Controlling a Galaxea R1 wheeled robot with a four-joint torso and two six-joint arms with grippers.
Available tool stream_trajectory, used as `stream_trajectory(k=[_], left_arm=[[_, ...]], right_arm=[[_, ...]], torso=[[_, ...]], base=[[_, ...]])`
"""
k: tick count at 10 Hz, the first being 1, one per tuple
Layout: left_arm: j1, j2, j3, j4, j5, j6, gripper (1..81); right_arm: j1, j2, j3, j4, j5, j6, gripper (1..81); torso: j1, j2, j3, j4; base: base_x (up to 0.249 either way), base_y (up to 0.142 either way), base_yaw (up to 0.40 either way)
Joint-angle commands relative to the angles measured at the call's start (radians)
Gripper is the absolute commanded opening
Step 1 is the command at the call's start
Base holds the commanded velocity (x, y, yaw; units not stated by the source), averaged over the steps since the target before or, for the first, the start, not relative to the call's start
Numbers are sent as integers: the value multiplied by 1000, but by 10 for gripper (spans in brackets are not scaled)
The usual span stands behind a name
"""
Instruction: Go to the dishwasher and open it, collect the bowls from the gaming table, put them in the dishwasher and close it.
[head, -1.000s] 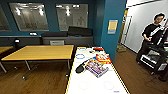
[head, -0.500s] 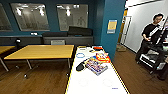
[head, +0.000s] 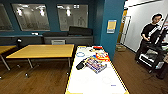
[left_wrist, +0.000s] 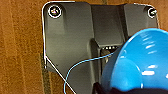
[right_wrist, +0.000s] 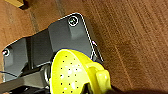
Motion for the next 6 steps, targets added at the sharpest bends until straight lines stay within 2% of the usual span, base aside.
stream_trajectory(k=[1,6], left_arm=[[-45,20,14,8,62,5,10],[-40,-36,14,5,62,4,10]], right_arm=[[36,-43,-15,-16,-60,-5,10],[14,-89,-92,-11,-66,6,10]], torso=[[0,0,0,0],[0,0,0,0]], base=[[-84,0,0],[-84,0,0]])
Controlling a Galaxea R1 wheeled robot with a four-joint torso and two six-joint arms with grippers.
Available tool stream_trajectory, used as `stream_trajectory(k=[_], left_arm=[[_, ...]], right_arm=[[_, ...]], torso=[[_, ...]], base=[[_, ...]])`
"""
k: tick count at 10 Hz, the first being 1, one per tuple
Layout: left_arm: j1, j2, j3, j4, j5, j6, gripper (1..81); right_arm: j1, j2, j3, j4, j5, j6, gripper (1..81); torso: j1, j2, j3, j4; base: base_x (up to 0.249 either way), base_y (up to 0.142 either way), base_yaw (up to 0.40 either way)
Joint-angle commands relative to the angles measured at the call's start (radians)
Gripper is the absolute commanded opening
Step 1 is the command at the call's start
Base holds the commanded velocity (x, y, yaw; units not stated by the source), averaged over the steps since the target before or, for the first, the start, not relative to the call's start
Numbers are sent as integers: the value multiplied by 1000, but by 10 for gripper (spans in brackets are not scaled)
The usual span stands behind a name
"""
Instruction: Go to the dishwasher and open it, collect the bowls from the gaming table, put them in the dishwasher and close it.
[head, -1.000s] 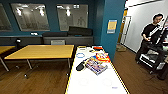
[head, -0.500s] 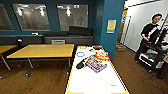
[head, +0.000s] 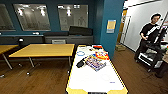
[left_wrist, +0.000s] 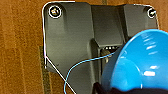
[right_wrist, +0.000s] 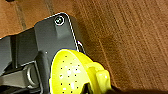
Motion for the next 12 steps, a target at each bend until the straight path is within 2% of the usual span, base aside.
stream_trajectory(k=[1,2,6,7,12], left_arm=[[-41,-19,3,4,62,4,10],[-41,-18,3,4,63,4,10],[-37,-10,3,4,62,4,10],[-37,-4,3,6,62,5,10],[-37,10,3,6,59,5,10]], right_arm=[[31,-82,-16,-5,-57,10,10],[31,-96,12,-7,-56,11,10],[46,-232,351,-8,-41,11,10],[51,-237,383,-8,-41,11,10],[42,-202,369,-17,-41,5,10]], torso=[[0,0,0,0],[0,0,0,0],[0,0,0,0],[0,0,0,0],[0,0,0,0]], base=[[-84,0,0],[-84,0,0],[-84,0,0],[-84,0,0],[-84,0,0]])
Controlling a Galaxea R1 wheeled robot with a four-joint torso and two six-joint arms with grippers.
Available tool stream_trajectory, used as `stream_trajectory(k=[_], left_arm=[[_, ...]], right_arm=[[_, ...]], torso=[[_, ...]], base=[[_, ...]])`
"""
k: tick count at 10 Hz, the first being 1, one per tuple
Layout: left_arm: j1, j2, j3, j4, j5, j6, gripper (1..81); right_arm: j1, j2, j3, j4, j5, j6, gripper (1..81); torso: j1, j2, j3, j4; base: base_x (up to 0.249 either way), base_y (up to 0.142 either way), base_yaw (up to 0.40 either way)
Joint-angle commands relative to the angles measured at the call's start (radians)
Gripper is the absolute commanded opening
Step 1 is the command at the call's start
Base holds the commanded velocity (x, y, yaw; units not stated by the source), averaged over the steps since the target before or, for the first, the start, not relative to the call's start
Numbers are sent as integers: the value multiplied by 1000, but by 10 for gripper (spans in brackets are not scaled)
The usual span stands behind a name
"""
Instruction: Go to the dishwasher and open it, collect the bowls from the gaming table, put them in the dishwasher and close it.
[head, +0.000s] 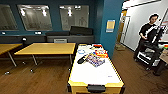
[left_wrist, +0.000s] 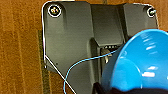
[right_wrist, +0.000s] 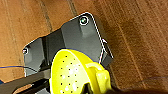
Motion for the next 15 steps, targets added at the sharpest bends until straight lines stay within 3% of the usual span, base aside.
stream_trajectory(k=[1,8,11,15], left_arm=[[-43,7,4,6,64,5,10],[-43,22,4,3,54,5,10],[-23,-73,77,-8,22,5,10],[-10,-272,346,-14,-27,-7,10]], right_arm=[[32,-31,-10,-15,-53,-9,10],[37,16,-13,-17,-52,-12,10],[23,24,6,-18,-9,-13,10],[21,30,19,-29,-9,-13,10]], torso=[[0,0,0,0],[0,0,0,0],[0,0,0,0],[0,0,0,0]], base=[[-84,0,0],[-21,0,0],[0,0,0],[0,0,0]])
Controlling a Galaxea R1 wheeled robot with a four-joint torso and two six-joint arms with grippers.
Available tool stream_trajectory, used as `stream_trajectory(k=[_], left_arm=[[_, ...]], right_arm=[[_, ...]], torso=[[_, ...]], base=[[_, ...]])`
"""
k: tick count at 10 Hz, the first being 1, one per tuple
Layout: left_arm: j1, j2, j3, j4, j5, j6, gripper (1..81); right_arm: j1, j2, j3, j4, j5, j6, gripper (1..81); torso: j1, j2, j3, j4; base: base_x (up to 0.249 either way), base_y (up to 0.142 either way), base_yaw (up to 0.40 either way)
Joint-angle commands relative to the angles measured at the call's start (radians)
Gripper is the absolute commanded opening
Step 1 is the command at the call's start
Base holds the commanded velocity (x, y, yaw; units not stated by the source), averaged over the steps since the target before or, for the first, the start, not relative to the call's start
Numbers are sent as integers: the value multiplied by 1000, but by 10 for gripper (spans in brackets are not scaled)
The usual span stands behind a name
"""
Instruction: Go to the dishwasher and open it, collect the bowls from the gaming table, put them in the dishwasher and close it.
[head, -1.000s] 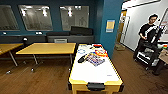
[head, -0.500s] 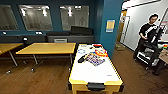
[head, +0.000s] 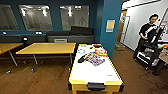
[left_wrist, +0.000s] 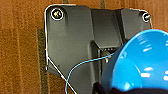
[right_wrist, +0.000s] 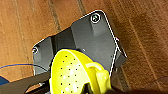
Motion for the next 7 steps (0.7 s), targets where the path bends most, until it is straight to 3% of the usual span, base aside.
stream_trajectory(k=[1,7], left_arm=[[-19,-163,195,-13,10,-9,10],[-19,-188,229,-26,4,-10,10]], right_arm=[[31,-37,20,-18,-51,-4,10],[34,-34,15,-20,-51,-4,10]], torso=[[0,0,0,0],[0,0,0,0]], base=[[0,0,0],[0,0,0]])
